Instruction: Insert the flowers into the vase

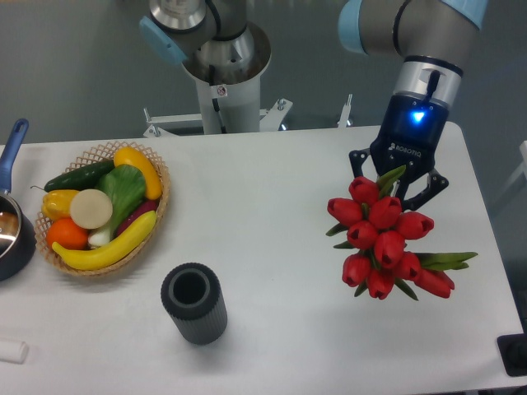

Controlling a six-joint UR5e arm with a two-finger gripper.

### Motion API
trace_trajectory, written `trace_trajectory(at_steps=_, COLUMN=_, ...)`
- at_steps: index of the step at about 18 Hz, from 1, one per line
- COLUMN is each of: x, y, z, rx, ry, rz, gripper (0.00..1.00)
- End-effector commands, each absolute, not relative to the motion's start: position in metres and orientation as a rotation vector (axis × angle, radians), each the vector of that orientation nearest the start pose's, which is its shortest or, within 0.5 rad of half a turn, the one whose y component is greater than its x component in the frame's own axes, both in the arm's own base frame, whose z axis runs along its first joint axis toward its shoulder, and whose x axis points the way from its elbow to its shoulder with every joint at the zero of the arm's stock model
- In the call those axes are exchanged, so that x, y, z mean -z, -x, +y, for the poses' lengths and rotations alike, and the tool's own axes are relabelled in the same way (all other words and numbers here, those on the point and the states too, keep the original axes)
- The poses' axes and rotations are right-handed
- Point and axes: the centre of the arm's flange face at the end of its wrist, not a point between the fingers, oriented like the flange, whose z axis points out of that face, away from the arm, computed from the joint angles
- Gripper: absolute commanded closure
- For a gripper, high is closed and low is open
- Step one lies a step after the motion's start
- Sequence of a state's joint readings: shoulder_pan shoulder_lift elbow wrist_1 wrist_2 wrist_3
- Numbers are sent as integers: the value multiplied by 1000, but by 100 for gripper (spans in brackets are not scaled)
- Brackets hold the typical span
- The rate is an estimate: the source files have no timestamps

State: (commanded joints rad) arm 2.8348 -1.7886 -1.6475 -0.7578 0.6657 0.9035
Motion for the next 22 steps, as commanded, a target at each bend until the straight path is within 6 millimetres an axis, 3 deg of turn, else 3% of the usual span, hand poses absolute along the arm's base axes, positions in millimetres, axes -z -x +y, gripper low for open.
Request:
trace_trajectory(at_steps=15, x=-464, y=491, z=382, rx=-35, ry=2126, rz=-87, gripper=78)
trace_trajectory(at_steps=19, x=-458, y=487, z=385, rx=-18, ry=2130, rz=-86, gripper=78)
trace_trajectory(at_steps=22, x=-447, y=475, z=407, rx=3, ry=2132, rz=-33, gripper=78)
